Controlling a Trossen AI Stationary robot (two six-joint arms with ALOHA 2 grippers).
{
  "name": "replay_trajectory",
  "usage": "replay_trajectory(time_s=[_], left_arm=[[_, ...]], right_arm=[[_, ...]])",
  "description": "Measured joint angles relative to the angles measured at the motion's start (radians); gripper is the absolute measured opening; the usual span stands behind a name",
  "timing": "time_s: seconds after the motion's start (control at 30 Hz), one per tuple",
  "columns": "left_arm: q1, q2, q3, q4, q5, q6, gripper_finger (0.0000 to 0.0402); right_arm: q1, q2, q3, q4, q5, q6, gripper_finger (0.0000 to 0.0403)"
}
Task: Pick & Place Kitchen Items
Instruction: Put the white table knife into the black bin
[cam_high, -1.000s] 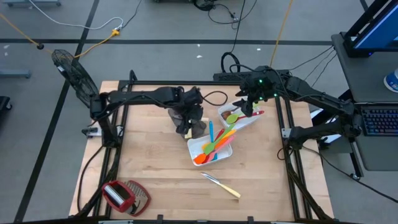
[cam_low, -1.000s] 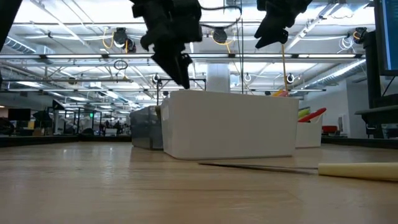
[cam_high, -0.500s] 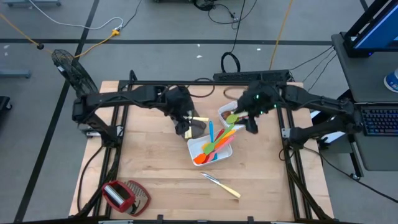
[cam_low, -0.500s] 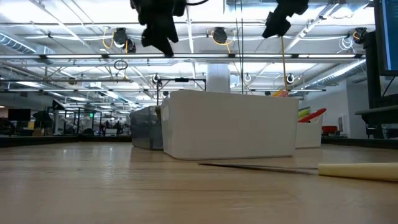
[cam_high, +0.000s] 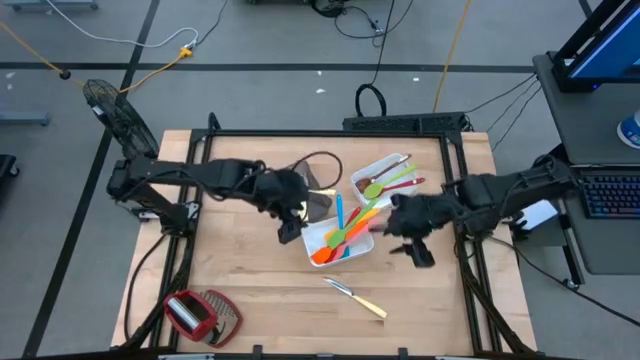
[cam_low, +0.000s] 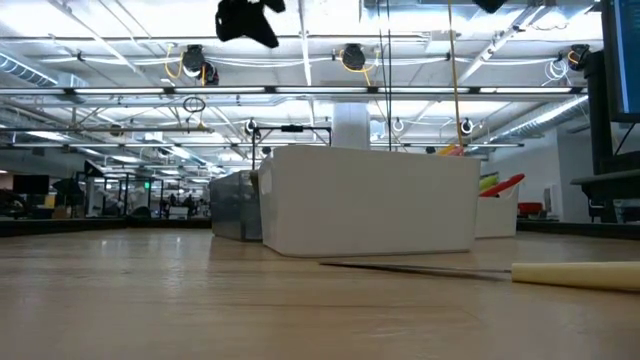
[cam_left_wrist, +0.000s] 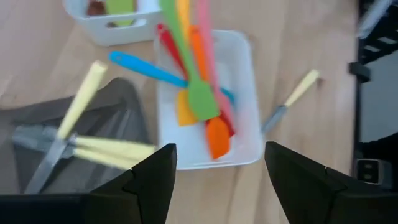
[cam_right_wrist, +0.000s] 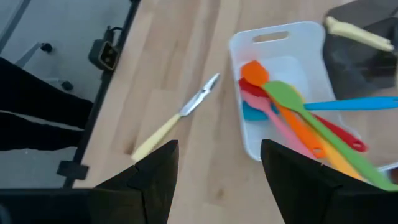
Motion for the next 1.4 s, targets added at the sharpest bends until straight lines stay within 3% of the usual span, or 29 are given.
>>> replay_trajectory(time_s=[0.23, 0.53, 0.77, 1.0, 1.4], left_arm=[[-0.104, 0.002, -0.001, 0.038, -0.038, -0.054, 0.025], [-0.181, -0.041, -0.025, 0.073, -0.069, -0.047, 0.025], [-0.21, -0.238, -0.31, 0.342, -0.086, -0.078, 0.025], [-0.292, -0.505, -0.598, 0.448, -0.157, -0.108, 0.0251], [-0.379, -0.827, -0.825, 0.505, -0.258, -0.045, 0.025]], right_arm=[[0.173, 0.012, 0.0, 0.042, 0.108, 0.099, 0.0224], [0.294, 0.158, 0.0, 0.133, 0.11, 0.115, 0.0224], [0.316, 0.266, 0.0, 0.155, 0.109, 0.162, 0.0224], [0.314, 0.379, 0.0, 0.247, 0.098, 0.302, 0.0224], [0.318, 0.611, 0.0, 0.277, 0.051, 0.573, 0.0224]])
